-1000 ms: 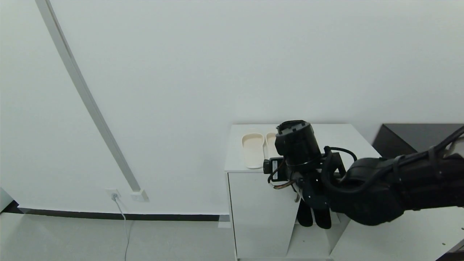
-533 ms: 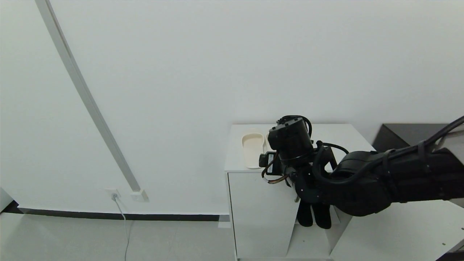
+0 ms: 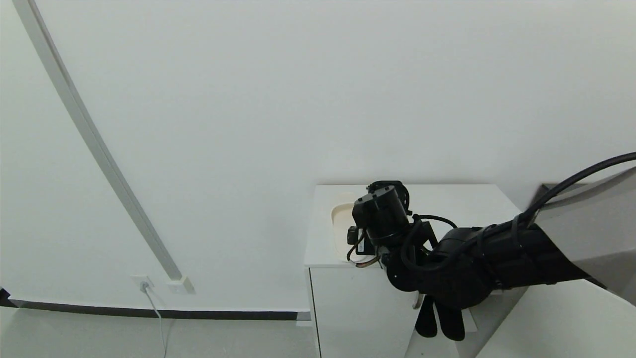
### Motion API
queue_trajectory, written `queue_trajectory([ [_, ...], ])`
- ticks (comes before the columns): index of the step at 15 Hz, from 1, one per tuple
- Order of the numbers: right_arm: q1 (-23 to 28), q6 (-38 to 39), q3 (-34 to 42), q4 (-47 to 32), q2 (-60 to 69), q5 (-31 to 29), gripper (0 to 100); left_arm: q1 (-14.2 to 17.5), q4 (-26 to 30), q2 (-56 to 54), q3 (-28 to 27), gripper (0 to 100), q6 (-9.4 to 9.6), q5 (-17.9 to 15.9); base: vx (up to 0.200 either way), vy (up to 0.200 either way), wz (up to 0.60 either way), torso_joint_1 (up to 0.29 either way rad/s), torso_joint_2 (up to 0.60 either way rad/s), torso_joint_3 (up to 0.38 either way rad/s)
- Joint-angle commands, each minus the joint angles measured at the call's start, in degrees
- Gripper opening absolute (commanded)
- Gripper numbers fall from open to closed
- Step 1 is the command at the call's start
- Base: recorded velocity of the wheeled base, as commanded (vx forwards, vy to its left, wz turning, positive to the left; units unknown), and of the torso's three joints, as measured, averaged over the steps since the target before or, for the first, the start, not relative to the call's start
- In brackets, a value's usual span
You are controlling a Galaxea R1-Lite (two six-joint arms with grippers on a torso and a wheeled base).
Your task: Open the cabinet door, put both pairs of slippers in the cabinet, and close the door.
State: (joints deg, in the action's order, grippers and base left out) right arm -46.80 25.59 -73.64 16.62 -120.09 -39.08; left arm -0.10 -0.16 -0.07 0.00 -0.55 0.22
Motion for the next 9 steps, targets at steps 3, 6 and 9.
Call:
queue_trajectory([
  [3,2.68,-3.88,-0.1,7.2,-5.95,0.06,100,0.01,-0.02,0.07,0.0,0,-0.07,0.04,0.0,0.0,0.0,0.0,0.0,0.0],
  [6,4.44,-8.01,-0.54,14.06,-9.55,0.24,100,0.01,-0.02,0.07,0.0,0,-0.07,0.04,0.0,0.0,0.0,0.0,0.0,0.0],
  [9,4.61,-8.36,-1.42,14.94,-11.31,0.59,100,0.01,-0.02,0.07,0.0,0,-0.07,0.04,0.0,0.0,0.0,0.0,0.0,0.0],
])
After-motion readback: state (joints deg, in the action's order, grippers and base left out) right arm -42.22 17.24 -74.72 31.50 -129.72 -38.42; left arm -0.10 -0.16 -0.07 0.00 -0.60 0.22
